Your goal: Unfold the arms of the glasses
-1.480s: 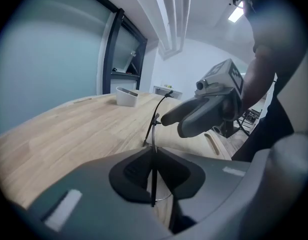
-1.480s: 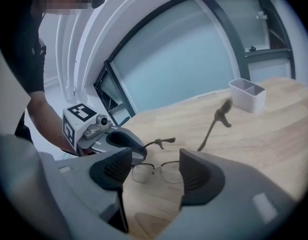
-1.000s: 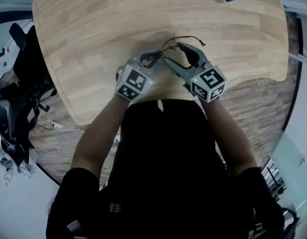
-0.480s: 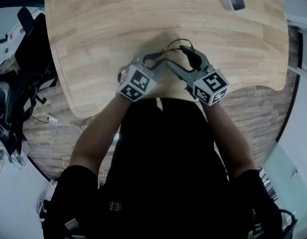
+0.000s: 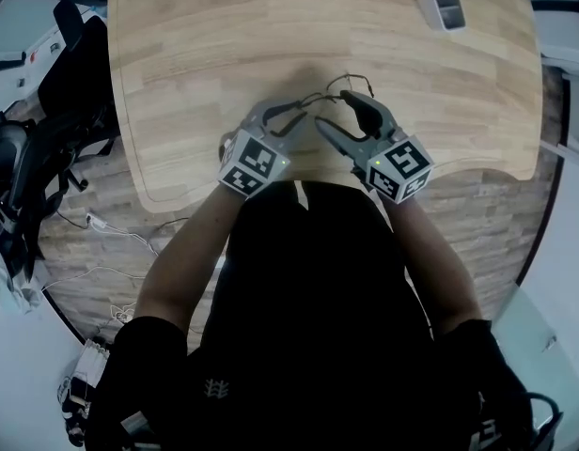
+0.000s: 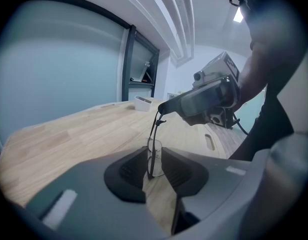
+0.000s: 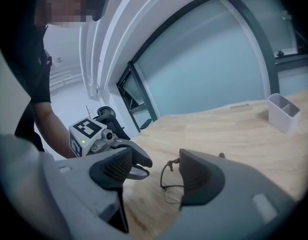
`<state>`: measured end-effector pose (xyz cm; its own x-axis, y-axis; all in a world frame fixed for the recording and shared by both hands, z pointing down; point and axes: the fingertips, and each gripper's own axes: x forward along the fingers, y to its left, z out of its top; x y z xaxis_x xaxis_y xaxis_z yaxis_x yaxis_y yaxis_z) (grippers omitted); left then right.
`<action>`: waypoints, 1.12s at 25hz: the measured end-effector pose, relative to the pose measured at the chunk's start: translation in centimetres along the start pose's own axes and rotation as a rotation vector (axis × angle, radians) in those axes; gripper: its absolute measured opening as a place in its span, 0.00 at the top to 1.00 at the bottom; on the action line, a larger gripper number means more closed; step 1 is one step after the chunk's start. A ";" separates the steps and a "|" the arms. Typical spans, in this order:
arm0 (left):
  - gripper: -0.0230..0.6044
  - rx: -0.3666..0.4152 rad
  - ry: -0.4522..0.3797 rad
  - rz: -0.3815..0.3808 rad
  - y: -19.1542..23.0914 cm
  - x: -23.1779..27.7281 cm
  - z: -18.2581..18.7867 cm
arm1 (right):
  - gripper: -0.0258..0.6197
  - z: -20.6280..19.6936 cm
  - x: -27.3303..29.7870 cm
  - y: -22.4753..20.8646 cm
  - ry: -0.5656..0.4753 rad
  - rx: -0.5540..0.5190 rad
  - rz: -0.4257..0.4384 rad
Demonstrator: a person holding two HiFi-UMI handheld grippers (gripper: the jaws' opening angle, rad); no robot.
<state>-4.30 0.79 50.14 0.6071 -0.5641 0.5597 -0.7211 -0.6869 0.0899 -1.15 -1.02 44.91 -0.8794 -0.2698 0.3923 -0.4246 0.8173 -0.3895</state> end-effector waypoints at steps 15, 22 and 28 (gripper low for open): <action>0.82 -0.028 -0.019 0.086 -0.1 -5.2 -1.2 | 0.52 -0.1 0.5 6.9 0.031 -0.059 0.124; 0.82 -0.051 -0.007 0.091 -0.8 -5.7 -2.4 | 0.52 -0.2 1.4 9.7 0.052 -0.063 0.221; 0.82 -0.073 0.007 0.101 -1.1 -5.8 -3.3 | 0.52 -0.7 2.4 12.0 0.071 -0.058 0.308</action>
<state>-8.08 6.33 49.48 0.5277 -0.6256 0.5746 -0.8013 -0.5910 0.0924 -8.17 8.47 41.74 -0.9465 0.0293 0.3212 -0.1259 0.8833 -0.4517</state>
